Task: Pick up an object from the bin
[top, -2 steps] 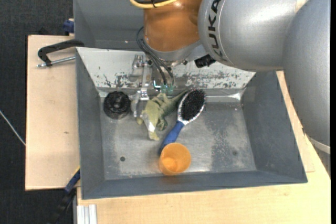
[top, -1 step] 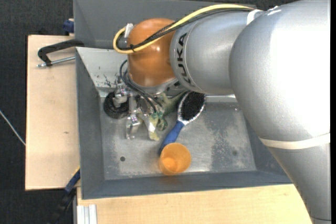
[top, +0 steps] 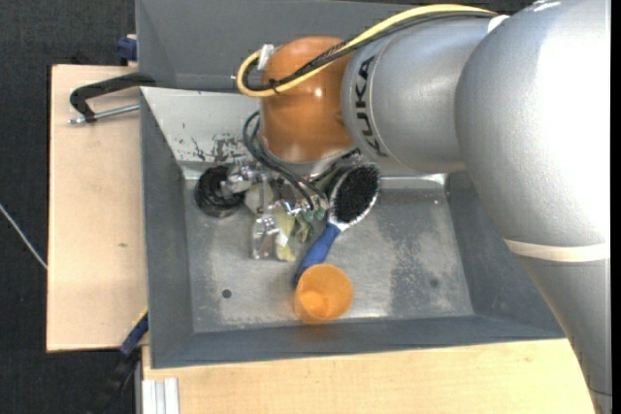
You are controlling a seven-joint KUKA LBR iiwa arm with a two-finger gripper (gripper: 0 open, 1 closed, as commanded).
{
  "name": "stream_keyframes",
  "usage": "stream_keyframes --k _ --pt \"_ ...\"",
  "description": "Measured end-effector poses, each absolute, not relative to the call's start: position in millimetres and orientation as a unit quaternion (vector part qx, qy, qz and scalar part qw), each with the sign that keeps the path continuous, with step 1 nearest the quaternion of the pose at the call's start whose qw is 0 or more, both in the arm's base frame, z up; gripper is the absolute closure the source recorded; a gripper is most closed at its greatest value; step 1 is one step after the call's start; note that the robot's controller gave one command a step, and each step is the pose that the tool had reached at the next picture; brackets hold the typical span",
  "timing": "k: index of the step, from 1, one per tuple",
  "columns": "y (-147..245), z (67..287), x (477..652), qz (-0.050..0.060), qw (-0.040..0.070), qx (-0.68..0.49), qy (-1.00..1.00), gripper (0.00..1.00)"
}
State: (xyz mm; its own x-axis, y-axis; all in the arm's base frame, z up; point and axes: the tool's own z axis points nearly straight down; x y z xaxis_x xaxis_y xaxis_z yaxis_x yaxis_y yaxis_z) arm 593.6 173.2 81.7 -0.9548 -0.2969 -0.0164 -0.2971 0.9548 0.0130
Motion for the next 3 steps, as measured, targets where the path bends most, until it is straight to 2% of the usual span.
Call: stream_keyframes --k 1,2,3 --pt "163.2 81.1 594.0 0.008 0.005 -0.121 0.993 0.0" --pt "159.4 84.9 600.9 0.008 0.018 -0.115 0.993 1.0" --pt "162.1 203.2 586.1 0.002 0.008 -0.132 0.991 1.0"
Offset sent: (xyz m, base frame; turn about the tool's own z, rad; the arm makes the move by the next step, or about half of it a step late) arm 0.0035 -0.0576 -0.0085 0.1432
